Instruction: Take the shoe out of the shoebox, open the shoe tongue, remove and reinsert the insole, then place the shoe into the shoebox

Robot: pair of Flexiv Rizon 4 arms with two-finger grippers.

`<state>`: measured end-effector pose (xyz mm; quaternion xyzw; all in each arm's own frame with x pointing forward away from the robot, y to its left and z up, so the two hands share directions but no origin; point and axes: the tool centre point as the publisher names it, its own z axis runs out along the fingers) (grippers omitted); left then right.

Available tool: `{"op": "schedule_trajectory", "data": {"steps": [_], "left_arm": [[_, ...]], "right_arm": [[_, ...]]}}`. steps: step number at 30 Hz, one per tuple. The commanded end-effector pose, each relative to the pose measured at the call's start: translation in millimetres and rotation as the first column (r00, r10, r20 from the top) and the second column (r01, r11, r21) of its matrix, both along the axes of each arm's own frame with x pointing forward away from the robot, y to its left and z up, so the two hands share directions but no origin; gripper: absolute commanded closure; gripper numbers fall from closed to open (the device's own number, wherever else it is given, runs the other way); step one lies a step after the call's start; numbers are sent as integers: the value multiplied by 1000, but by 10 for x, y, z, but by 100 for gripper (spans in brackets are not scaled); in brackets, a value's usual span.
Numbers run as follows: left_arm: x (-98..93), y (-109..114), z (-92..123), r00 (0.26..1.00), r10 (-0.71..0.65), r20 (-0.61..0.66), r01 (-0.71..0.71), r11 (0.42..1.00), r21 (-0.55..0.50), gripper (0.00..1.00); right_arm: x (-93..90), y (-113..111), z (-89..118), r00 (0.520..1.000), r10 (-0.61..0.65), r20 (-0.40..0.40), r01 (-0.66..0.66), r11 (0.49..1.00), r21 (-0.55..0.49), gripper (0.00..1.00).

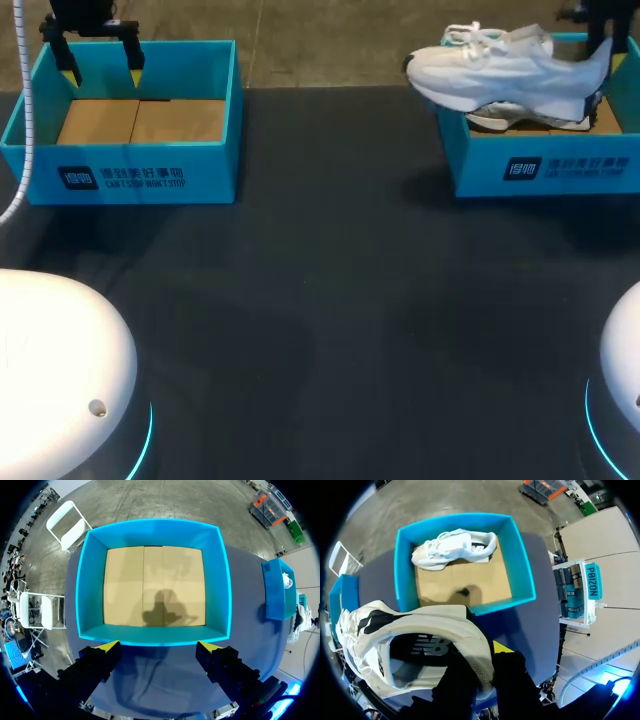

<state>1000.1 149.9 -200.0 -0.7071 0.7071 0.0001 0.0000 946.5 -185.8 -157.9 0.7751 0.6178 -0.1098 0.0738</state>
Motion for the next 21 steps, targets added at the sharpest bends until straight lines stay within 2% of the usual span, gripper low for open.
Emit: {"op": "schedule_trajectory", "data": {"steps": [1, 14, 21], "left_arm": [[-1, 0, 0, 1000, 0, 0, 0, 1000, 0, 0], [-1, 0, 0, 1000, 0, 0, 0, 1000, 0, 0], [-1, 0, 0, 1000, 0, 0, 0, 1000, 0, 0]], "right_arm": [[-272, 235, 17, 998, 10, 57, -9, 1000, -19, 100], [-974, 1033, 90, 996, 46, 72, -42, 998, -55, 100], [-1349, 1466, 51, 996, 50, 76, -47, 998, -49, 100]]}}
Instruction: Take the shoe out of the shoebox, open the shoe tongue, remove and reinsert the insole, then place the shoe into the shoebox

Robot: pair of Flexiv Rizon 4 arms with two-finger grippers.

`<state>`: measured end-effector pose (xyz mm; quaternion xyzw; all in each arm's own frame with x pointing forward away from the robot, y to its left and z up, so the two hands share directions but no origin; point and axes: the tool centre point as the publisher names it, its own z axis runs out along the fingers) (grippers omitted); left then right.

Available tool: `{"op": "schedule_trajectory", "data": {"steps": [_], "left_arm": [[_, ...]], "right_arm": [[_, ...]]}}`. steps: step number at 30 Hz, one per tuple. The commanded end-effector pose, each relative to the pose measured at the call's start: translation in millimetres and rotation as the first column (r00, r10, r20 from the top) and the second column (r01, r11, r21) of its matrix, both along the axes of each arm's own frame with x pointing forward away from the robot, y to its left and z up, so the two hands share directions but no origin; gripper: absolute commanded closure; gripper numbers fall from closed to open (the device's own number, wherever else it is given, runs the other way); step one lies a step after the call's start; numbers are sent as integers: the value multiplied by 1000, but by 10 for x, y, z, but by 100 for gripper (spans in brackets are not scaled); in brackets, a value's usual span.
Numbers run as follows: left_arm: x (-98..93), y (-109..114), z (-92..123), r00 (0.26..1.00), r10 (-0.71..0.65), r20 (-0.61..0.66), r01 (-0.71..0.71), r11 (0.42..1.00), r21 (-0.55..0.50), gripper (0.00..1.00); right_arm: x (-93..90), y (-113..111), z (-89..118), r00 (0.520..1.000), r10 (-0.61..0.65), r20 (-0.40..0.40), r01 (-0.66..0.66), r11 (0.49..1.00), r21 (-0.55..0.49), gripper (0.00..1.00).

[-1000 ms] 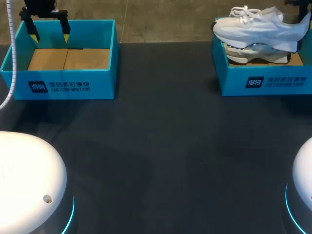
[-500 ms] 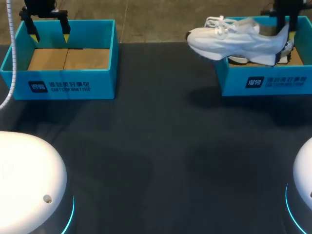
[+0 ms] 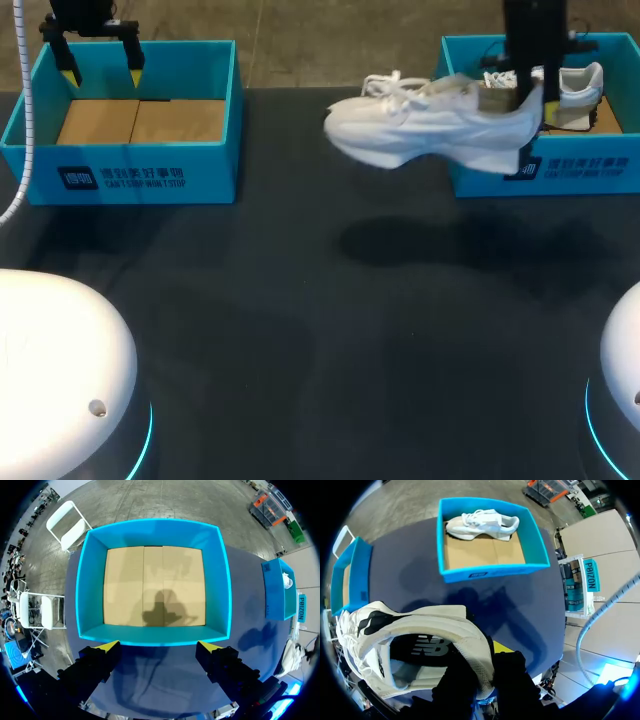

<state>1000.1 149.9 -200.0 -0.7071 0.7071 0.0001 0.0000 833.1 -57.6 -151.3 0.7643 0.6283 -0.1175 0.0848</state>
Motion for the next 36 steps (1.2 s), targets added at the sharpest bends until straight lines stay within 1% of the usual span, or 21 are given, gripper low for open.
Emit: {"op": "schedule_trajectory", "data": {"steps": [1, 9, 13, 16, 21, 27, 36], "left_arm": [[-1, 0, 0, 1000, 0, 0, 0, 1000, 0, 0], [-1, 0, 0, 1000, 0, 0, 0, 1000, 0, 0], [-1, 0, 0, 1000, 0, 0, 0, 1000, 0, 0], [-1, 0, 0, 1000, 0, 0, 0, 1000, 0, 0], [-1, 0, 0, 1000, 0, 0, 0, 1000, 0, 0], [-1, 0, 0, 1000, 0, 0, 0, 1000, 0, 0], [-1, 0, 0, 1000, 0, 0, 0, 1000, 0, 0]], "right_arm": [[-265, 246, -22, 996, 23, 81, -21, 999, -25, 100], [-664, 720, -101, 995, 59, 80, -55, 997, -47, 100], [-831, 902, -174, 995, 70, 66, -66, 996, -59, 100], [-920, 1021, -253, 995, 85, 57, -81, 994, -70, 100], [-1058, 1152, -280, 992, 108, 62, -102, 991, -92, 100], [-1152, 1213, -335, 991, 128, 46, -124, 988, -93, 100], [-1162, 1212, -348, 992, 122, 41, -118, 989, -90, 100]]}}
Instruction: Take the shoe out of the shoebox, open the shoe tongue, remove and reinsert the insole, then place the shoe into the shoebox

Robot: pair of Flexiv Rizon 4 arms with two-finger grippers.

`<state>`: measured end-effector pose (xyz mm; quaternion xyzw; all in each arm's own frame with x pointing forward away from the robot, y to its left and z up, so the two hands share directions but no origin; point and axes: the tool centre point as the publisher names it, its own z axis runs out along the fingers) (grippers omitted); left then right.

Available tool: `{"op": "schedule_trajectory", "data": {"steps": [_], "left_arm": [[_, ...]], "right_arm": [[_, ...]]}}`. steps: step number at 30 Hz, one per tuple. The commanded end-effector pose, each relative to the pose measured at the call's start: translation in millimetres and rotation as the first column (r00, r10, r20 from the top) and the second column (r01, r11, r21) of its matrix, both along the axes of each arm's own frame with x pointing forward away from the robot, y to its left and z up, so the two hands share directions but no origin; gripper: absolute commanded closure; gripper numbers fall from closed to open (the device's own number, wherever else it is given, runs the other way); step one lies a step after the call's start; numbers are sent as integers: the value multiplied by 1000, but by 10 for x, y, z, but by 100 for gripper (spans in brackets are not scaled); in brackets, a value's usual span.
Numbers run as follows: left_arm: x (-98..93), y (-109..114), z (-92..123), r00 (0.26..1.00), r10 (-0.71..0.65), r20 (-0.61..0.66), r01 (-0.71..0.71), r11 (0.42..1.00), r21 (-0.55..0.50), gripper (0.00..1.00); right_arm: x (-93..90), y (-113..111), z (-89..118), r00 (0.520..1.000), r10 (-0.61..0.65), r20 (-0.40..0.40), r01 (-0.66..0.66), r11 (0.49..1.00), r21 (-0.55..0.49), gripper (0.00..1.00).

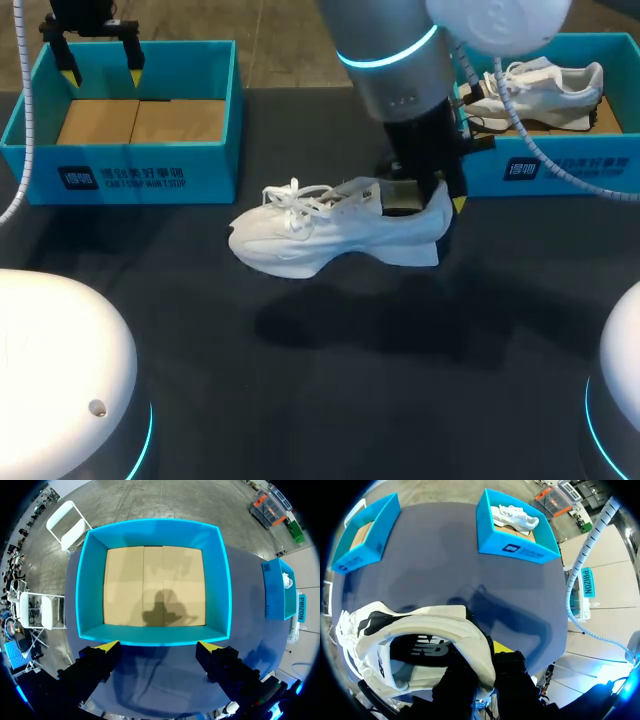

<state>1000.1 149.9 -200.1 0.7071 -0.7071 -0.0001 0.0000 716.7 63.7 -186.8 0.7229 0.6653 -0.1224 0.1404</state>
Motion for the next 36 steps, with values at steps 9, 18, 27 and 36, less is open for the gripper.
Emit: {"op": "schedule_trajectory", "data": {"steps": [9, 18, 27, 36], "left_arm": [[-1, 0, 0, 1000, 0, 0, 0, 1000, 0, 0], [-1, 0, 0, 1000, 0, 0, 0, 1000, 0, 0], [-1, 0, 0, 1000, 0, 0, 0, 1000, 0, 0], [-1, 0, 0, 1000, 0, 0, 0, 1000, 0, 0]], "right_arm": [[2, -1, 7, 1000, -1, 0, 1, 1000, 3, 100], [4, -37, -234, 999, 39, 18, -39, 999, -2, 100], [6, -98, -677, 998, 25, 51, -25, 1000, 4, 100], [19, -155, -1150, 999, -3, 48, 2, 1000, 28, 100]]}}
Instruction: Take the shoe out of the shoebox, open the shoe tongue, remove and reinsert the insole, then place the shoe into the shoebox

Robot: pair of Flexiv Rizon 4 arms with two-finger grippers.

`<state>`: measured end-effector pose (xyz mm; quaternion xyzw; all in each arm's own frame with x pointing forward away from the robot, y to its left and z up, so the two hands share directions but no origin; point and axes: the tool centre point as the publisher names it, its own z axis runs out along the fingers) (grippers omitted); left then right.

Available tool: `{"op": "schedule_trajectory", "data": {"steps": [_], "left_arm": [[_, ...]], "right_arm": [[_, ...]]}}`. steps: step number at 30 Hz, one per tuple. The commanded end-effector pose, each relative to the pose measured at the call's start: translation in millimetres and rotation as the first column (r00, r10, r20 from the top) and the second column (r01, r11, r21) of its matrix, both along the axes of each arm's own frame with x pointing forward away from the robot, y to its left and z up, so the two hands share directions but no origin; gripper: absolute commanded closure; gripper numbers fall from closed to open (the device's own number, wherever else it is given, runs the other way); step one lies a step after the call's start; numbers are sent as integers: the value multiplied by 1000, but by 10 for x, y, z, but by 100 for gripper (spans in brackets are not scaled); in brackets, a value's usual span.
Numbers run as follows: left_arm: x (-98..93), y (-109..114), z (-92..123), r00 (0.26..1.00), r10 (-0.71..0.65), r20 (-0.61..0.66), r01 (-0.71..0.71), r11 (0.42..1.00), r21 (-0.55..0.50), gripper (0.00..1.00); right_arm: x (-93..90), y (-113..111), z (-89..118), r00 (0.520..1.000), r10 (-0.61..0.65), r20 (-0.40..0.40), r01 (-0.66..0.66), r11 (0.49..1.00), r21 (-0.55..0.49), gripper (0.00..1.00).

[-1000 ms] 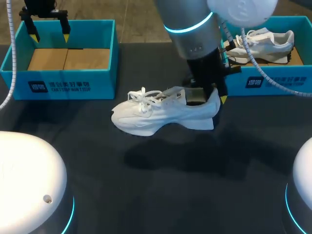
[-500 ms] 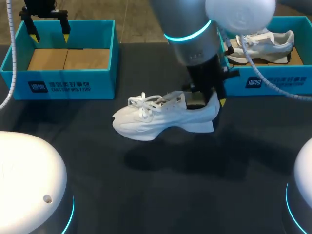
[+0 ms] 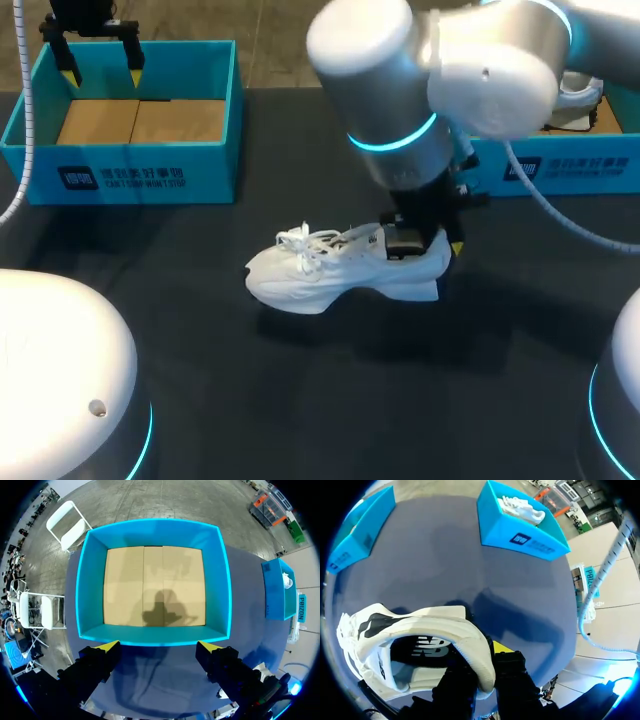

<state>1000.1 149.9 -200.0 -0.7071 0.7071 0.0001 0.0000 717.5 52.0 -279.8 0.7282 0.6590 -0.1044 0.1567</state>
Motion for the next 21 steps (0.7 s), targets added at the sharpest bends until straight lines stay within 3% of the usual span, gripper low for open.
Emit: {"op": "schedule_trajectory", "data": {"steps": [1, 9, 21], "left_arm": [[-1, 0, 0, 1000, 0, 0, 0, 1000, 0, 0], [-1, 0, 0, 1000, 0, 0, 0, 1000, 0, 0], [-1, 0, 0, 1000, 0, 0, 0, 1000, 0, 0]], "right_arm": [[8, -34, -262, 1000, 5, -3, -5, 1000, 27, 100], [24, -92, -615, 1000, 1, -14, -1, 1000, 1, 100], [107, -202, -892, 1000, 4, 7, -3, 1000, -20, 100]]}}
